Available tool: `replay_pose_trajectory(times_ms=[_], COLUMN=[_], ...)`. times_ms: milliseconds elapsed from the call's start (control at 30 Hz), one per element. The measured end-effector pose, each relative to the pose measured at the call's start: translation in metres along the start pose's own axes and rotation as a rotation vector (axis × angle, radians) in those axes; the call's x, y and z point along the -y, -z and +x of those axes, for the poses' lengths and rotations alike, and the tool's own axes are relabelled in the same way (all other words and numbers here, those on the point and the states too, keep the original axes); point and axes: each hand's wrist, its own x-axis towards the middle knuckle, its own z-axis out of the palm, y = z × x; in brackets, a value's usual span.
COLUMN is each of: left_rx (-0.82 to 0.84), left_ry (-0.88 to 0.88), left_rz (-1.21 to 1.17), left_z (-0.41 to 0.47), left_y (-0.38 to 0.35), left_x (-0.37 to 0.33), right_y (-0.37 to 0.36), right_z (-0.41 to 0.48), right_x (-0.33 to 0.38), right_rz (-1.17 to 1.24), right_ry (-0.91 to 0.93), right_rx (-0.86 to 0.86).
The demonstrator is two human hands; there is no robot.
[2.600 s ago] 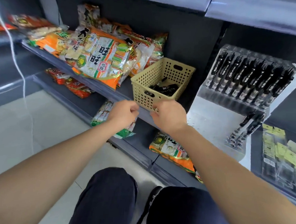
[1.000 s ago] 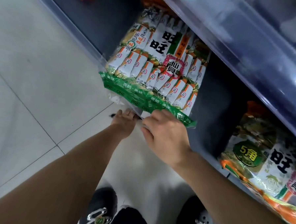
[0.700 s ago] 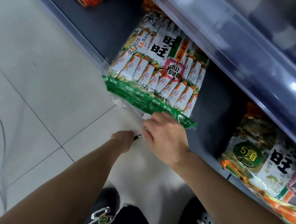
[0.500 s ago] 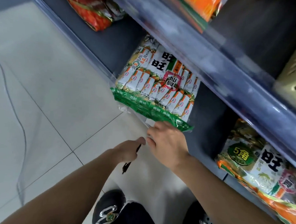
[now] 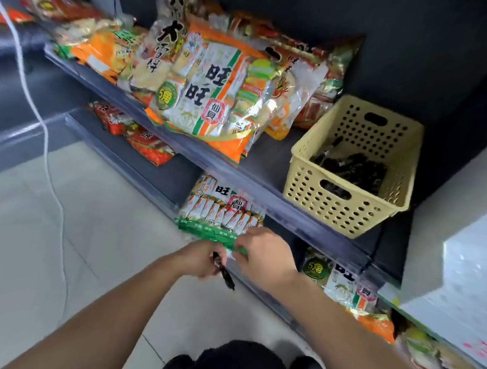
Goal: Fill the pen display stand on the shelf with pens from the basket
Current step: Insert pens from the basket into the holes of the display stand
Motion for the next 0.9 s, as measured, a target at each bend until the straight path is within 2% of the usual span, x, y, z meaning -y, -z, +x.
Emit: replay_pose_trajectory(times_ms=[133,233,367,500,600,700,900], left_rx=[-0.122,-0.263,-0.410,-0.563,-0.657,-0.677,-0.458], left_ry=[-0.100,-0.132,-0.192,-0.311,-0.388,-0.374,-0.178], left_rz=[0.120,0.242,0.229,0.159,0.227,0.328,0.506], left_z=[-0.042,-0.075,-0.106,-0.116,-0.103,-0.074,0.003], left_y=[0.031,0.054,0.081,0.097,0.100,0.098,0.083], left_x=[-0.051,-0.087,-0.133,-0.203,-0.260,-0.308,-0.346], right_y=[0.054,0.093,0.144,0.178,0.189,0.192,0.189], right_z=[-0.021,-0.038,-0.053,-0.059,-0.057,-0.052,-0.051], right_x=[0.010,0.012,0.007,-0.007,-0.027,-0.049,-0.079], right_rz=[-0.051,-0.077,-0.070,-0.120,-0.153,-0.182,-0.224], right_ry=[0.048,0.083,0.044,-0.016,-0.091,-0.149,-0.261], right_rx=[-0.156,-0.338,-0.478,-0.540,-0.549,-0.533,-0.392])
